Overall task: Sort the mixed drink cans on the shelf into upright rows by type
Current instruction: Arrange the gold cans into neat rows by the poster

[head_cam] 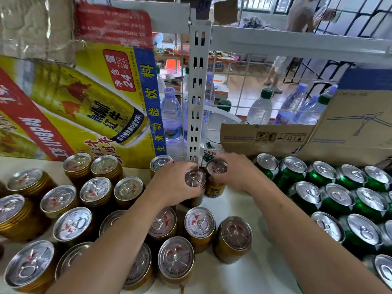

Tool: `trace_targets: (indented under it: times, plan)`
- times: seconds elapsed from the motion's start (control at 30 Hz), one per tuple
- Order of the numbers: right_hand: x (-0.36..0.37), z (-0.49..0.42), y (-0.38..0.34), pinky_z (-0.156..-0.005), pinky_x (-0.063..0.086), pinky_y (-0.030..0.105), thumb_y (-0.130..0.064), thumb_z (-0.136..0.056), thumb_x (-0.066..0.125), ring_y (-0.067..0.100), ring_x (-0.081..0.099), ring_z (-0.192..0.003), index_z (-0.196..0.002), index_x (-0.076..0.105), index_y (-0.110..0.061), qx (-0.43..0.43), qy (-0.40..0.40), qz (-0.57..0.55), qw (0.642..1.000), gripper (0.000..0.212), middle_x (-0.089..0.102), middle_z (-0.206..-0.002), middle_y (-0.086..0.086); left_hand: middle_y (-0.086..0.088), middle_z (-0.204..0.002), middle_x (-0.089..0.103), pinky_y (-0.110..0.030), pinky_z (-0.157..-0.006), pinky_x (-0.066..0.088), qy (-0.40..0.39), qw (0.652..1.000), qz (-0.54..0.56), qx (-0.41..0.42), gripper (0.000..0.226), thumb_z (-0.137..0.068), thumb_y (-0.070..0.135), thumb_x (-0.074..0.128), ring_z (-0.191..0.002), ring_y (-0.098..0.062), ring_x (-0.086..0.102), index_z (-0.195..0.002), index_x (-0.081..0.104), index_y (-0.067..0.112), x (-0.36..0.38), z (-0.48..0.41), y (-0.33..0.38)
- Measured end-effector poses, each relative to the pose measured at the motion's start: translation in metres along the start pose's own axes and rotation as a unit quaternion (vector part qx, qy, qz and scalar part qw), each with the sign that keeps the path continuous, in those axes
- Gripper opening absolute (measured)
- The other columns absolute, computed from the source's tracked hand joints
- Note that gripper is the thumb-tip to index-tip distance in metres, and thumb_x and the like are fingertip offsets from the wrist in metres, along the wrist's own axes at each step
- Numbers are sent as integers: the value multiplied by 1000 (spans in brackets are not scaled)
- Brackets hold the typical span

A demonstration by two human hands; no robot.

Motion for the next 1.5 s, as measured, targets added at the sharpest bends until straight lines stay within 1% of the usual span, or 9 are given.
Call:
trace_targets:
  times: [0.3,0.47,0.53,0.6,0.67,0.93,1.07,1.2,1.5]
  plan:
    - [-2,-2,3,-101,41,36,-43,-87,68,24,47,-124,-144,40,-26,3,-49,22,999,66,50,-139,5,14,-124,60,-35,-95,42,-9,1000,-23,1,68,-69,61,70,-113,-17,51,-129,53,35,1,-1,-2]
    - [-7,29,-7,-91,51,39,-52,-88,61,21,59,-107,-135,47,-23,24,-2,31,999,57,61,-123,-1,15,-124,60,-35,-96,41,-13,1000,-22,0,68,-70,63,70,-115,-17,51,-129,53,36,1,-1,-2]
    - [-8,56,-7,-87,53,35,-57,-82,66,12,60,-94,-123,55,-25,25,-75,-2,997,54,61,-109,-10,16,-127,58,-35,-99,40,-17,1000,-22,-3,70,-70,63,70,-119,-16,49,-131,51,36,1,-1,-2]
    - [-5,82,-7,-91,52,35,-59,-71,75,10,58,-99,-125,55,-30,38,-203,29,978,65,59,-114,-11,13,-130,57,-35,-99,40,-19,1000,-21,-7,71,-69,61,72,-122,-16,48,-132,51,36,2,-2,-2]
    - [-2,97,-6,-92,50,35,-56,-64,81,13,55,-105,-125,55,-33,50,-238,65,968,70,56,-120,-10,11,-131,57,-32,-98,39,-19,1000,-20,-7,70,-70,58,74,-123,-16,48,-132,52,35,2,-2,-2]
    - [2,90,2,-66,56,34,-51,-65,71,17,61,-75,-90,64,-22,80,-54,35,995,39,63,-84,-2,3,-138,43,-30,-104,33,-34,998,29,42,66,-77,50,74,-124,-12,42,-135,51,26,-12,13,16]
    - [6,81,7,-52,46,29,-53,-66,68,17,59,-64,-68,57,-19,69,-3,27,997,36,60,-67,-3,9,-127,50,-20,-89,32,-98,992,-7,85,63,-76,58,70,-119,-8,44,-130,56,28,-20,44,40]
    - [17,76,7,-67,57,38,-58,-64,63,16,63,-72,-78,59,-26,45,-16,-9,999,35,65,-77,-7,7,-141,45,-32,-103,39,-210,966,-144,35,89,-71,70,65,-128,-16,44,-145,34,33,-3,64,43]
    - [15,70,-1,-83,50,32,-48,-69,77,16,59,-96,-123,55,-25,-18,41,-30,999,63,65,-108,-6,4,-137,51,-34,-96,41,-116,980,-162,-1,79,-74,65,65,-125,-19,48,-140,38,32,-10,66,37]
Point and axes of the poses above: each hand's wrist, its own z-axis away from the middle knuckle, its own x-axis out of the palm, y = z × x, the point moved 2 cm from there along -z, towards the middle knuckle
